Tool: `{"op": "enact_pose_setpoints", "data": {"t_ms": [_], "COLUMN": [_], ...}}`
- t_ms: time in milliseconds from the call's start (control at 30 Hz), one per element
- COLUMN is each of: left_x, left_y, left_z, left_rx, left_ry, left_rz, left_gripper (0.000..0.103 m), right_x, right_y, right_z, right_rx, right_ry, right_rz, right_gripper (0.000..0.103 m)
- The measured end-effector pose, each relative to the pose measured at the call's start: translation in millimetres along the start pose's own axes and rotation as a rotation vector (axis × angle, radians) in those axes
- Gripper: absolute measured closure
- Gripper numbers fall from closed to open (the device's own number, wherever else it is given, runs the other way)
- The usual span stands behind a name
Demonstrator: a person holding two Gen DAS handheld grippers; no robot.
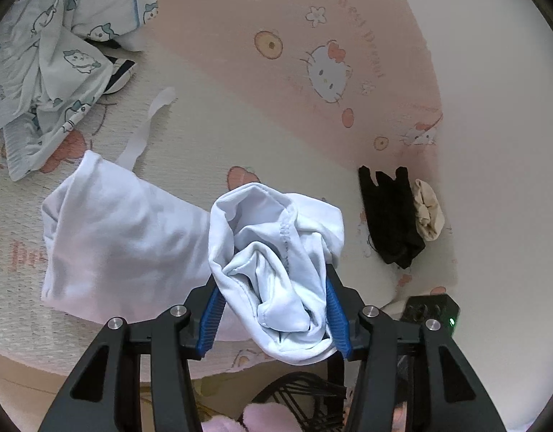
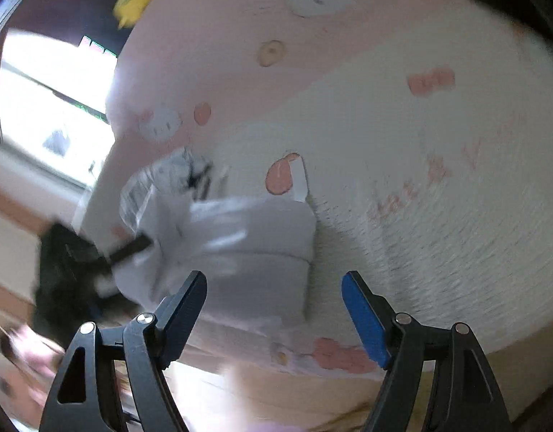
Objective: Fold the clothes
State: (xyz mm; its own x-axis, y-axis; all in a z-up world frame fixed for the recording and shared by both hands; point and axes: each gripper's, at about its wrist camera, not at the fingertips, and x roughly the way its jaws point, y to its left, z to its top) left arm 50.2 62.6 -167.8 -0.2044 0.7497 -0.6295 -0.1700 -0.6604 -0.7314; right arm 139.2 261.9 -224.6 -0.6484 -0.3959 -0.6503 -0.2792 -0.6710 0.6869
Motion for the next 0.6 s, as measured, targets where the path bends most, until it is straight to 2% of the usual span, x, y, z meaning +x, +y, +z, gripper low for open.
{"op": "enact_pose_setpoints", "data": {"t_ms": [167, 233, 267, 300, 467, 600], "left_x": [-1, -1, -1, -1, -11, -32], "left_y": [-4, -3, -3, -3, -7, -8], "left_z": [0, -1, -1, -1, 1, 6], "left_rx": [0.029, 0.034, 0.036, 0.037, 0.076, 0.073], "left_ry": [0.000, 0.003, 0.004, 0.006, 0.008, -0.041], "left_rz": [0.020, 0.022, 0.022, 0.023, -0.011, -0.053], "left_gripper": [0.056, 0.056, 0.056, 0.056, 0.056, 0.056], "right_x": [18, 25, 25, 24, 22, 18], "right_y": [-25, -29, -26, -22, -6, 15], "right_z": [2, 0, 1, 1, 4, 8], "right_rx": [0.200, 0.266, 0.268, 0.270, 0.281, 0.244], "right_ry": [0.036, 0.049, 0.050, 0.052, 0.060, 0.054], "right_rz": [0.108, 0.153, 0.156, 0.158, 0.173, 0.190], "right_gripper": [0.026, 0.033, 0.044, 0.050, 0.054, 0.057]}}
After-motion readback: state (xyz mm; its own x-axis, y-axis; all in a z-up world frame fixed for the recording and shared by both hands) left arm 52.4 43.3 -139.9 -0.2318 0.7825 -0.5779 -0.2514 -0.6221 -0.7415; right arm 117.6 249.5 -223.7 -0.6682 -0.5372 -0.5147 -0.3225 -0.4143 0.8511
